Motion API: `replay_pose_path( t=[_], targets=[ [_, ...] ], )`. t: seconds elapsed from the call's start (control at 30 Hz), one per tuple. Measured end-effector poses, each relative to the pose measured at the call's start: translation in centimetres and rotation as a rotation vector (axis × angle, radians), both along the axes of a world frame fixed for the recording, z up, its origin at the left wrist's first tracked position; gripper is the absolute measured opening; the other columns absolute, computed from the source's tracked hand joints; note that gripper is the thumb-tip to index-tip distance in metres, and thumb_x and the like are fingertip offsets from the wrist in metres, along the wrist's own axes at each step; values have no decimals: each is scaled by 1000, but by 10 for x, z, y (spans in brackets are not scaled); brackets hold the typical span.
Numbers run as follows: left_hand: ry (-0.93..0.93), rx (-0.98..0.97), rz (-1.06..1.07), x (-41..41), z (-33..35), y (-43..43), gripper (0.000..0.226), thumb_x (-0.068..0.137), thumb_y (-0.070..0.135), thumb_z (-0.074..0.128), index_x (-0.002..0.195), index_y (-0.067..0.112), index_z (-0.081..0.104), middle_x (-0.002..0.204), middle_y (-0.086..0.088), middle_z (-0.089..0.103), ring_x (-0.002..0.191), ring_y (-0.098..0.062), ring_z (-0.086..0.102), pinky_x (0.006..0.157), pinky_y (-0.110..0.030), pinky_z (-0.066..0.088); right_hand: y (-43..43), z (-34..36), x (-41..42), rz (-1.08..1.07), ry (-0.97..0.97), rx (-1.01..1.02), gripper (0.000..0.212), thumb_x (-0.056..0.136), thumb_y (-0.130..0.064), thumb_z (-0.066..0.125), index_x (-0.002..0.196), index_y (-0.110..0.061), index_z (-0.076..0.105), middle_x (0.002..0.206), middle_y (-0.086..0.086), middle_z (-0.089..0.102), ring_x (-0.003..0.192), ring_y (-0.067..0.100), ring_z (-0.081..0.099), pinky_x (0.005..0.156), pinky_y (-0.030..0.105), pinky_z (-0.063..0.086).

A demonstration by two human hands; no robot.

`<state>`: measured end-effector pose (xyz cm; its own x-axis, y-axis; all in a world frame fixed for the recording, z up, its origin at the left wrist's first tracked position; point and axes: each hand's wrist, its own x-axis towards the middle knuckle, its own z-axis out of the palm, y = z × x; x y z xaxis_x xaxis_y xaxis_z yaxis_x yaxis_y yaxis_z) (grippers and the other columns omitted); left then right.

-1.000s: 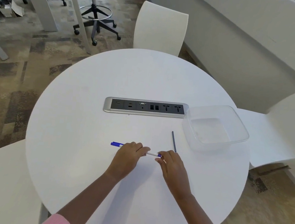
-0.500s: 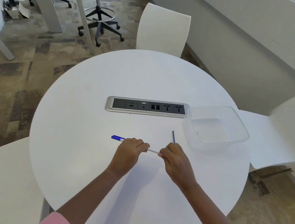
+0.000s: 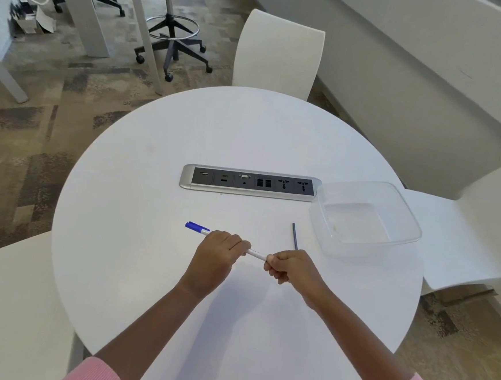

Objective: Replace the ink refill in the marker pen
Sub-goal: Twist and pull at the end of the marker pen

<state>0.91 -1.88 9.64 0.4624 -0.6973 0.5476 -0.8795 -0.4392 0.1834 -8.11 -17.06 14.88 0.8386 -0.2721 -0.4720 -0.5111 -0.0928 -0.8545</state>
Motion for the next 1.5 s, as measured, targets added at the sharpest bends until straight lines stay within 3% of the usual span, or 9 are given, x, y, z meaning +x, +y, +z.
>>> replay_pose_path(
  t=[0.2,0.4,0.53,0.73,0.83,1.03,1.2,1.33,1.5],
  targets=[
    [9,17,26,1,-1,-1,22,80,9,50,72,14,70,59,4,62,48,-17,52,52,-22,37,10,-18,-9,101,-250,-737,11,87,-16,55,85,-9,63,78,5,58,73,19,50,60,17,37],
    [9,6,19,1,-3,1,21,80,10,49,73,14,70,61,4,63,50,-17,53,55,-22,37,6,-27,-10,204,-503,-1249,24,82,-19,45,66,-10,60,58,2,52,59,15,40,43,21,31],
    [-8,-33,6,0,-3,1,21,79,6,49,73,12,68,61,3,63,51,-19,54,61,-23,33,9,-28,-9,206,-458,-1115,13,76,-9,57,64,-6,62,56,4,48,61,14,35,47,24,31],
    [-15,-46,-22,-1,-3,4,19,79,3,50,85,20,49,62,4,61,55,-18,53,62,-22,33,0,3,2,145,21,-210,31,85,-7,53,56,-12,62,53,-2,50,53,11,44,48,15,34],
    [0,-36,-17,-2,-4,3,18,79,4,50,86,20,48,62,4,61,53,-18,52,61,-22,32,-6,7,3,104,67,23,33,88,-10,53,57,-14,64,47,-6,54,45,6,46,47,12,39],
    [-10,-21,27,1,-2,4,21,80,5,49,75,15,66,60,3,62,50,-19,52,61,-23,29,7,-10,-10,128,-229,-646,9,86,-16,57,81,-11,64,72,2,57,69,15,52,62,18,39],
    [-3,-27,27,-2,-4,5,20,78,4,51,75,13,68,62,4,63,52,-18,54,61,-23,32,9,-19,-15,243,-408,-1121,27,81,-24,43,67,-11,61,60,2,53,61,14,43,39,25,37],
    [6,-48,14,-5,-5,5,19,77,2,51,77,14,66,63,4,63,54,-18,54,62,-22,33,12,-16,-13,231,-353,-982,20,80,-14,53,68,-3,65,59,5,47,61,19,41,50,24,30],
    [6,-60,2,-6,-6,6,19,77,0,51,76,14,63,63,3,62,55,-19,53,63,-21,33,9,-2,-9,132,-87,-413,23,85,-7,54,66,-1,65,63,6,48,62,18,41,59,27,30]
  ],
)
